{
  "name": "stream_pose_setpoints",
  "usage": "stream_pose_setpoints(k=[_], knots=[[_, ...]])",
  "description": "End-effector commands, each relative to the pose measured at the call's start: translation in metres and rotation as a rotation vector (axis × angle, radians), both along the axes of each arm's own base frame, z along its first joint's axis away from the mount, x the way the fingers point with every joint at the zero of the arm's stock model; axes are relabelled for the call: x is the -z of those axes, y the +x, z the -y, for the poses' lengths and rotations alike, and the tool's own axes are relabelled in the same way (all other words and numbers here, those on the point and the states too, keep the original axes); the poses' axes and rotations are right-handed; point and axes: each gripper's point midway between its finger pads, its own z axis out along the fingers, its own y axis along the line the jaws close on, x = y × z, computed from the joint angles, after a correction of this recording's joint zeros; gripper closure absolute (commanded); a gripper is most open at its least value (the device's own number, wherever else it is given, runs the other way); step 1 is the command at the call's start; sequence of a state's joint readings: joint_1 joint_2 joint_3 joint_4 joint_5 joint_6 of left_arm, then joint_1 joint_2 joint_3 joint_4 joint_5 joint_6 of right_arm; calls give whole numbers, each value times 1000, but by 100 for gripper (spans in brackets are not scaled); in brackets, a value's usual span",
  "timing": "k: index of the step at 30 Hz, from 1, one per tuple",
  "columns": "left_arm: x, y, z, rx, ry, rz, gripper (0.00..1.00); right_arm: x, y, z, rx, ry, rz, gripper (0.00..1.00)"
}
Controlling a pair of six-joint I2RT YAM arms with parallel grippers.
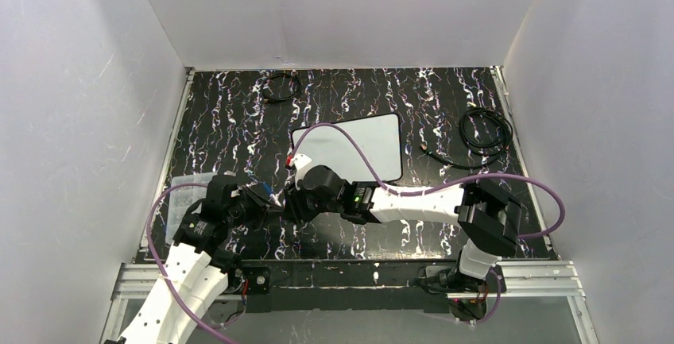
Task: Write a sentence on the whiteboard
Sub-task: Open the whiteboard marker at the center of the board.
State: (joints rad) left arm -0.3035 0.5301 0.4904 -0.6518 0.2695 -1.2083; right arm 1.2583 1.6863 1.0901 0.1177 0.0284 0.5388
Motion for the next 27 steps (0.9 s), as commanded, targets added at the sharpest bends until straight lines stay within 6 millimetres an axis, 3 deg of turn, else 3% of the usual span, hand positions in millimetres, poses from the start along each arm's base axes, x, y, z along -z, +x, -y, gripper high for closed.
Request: stream_pose_setpoints(k=[1,17,22,23,27], knots=[[-6,-1,4,25,-14,18,100,-16,-7,-1,-31,41,18,58],[-6,0,3,25,-7,28,100,-4,-8,-12,-50,-14,46,68],[-8,0,4,61,2,46,100,-8,-1,-13,-26,-28,70,99],[-9,0,5,82,8,58,93,-10,2,-11,-12,-36,76,99],[-33,5,5,166,60,171,37,-23,5,7,17,-59,110,99]])
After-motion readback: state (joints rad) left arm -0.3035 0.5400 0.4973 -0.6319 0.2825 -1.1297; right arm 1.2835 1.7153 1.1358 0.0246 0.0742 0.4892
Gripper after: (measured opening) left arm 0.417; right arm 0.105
